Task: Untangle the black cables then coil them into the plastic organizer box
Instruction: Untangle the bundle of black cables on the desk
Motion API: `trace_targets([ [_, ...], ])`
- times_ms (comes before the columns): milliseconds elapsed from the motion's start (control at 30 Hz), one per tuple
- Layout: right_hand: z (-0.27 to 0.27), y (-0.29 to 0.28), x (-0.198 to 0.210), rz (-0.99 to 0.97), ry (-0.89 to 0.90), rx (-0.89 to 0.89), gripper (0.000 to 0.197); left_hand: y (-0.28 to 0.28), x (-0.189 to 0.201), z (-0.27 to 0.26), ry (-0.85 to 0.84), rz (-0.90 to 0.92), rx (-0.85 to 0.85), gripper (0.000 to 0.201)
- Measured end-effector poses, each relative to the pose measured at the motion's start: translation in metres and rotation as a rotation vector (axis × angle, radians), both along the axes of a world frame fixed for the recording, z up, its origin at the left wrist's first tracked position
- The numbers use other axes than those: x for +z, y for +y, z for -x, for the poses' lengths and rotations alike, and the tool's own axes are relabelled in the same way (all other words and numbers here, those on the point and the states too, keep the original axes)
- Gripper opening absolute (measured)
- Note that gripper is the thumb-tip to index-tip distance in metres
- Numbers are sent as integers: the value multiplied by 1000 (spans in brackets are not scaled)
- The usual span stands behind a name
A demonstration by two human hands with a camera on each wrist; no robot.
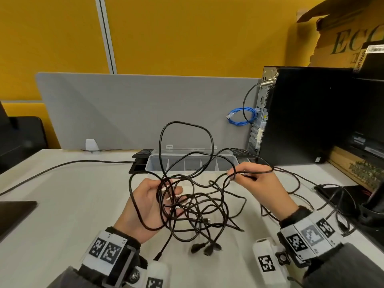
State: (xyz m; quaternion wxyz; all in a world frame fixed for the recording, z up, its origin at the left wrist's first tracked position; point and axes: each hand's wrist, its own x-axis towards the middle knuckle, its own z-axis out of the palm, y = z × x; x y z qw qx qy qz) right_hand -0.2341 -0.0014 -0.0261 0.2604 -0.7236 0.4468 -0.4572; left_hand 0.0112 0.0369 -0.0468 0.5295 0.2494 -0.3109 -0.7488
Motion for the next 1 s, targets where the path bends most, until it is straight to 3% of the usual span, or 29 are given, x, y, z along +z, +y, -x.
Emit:
trace_targets([
  [67,-2,-3,-1,-44,73,-27,10,1,1,2,-7,-21,22,43],
  [133,-3,-1,4,-162,207,-27,14,3,2,4,-56,-24,81,24],
  [267,10,18,11,-247,844,-19,38,3,3,7,-107,-14,148,20],
  [333,17,28,19,-245,949,-17,37,4,3,7,-101,-21,155,19],
  [400,18,36,33,-213,840,-16,25,4,2,7,-107,-15,151,18],
  [500,-2,45,49,13,501,-7,17,6,2,8,-114,-1,121,17],
  [600,-32,38,36,94,703,64,30,5,1,9,-100,-5,91,17],
  [667,-43,25,20,118,773,68,23,4,1,8,-75,-6,77,12],
  [700,-43,19,15,122,737,66,19,3,0,6,-29,7,59,19],
  [767,-41,12,14,57,613,98,13,1,0,0,37,40,23,61],
  [800,-39,11,16,15,553,122,11,1,0,-2,15,59,31,72],
  [867,-35,10,19,-12,429,129,6,2,2,-4,-121,114,67,58],
  [933,-33,11,22,54,331,83,8,4,6,-4,-343,176,132,28],
  [1000,-33,12,25,147,301,48,12,6,9,-2,-560,241,192,16],
])
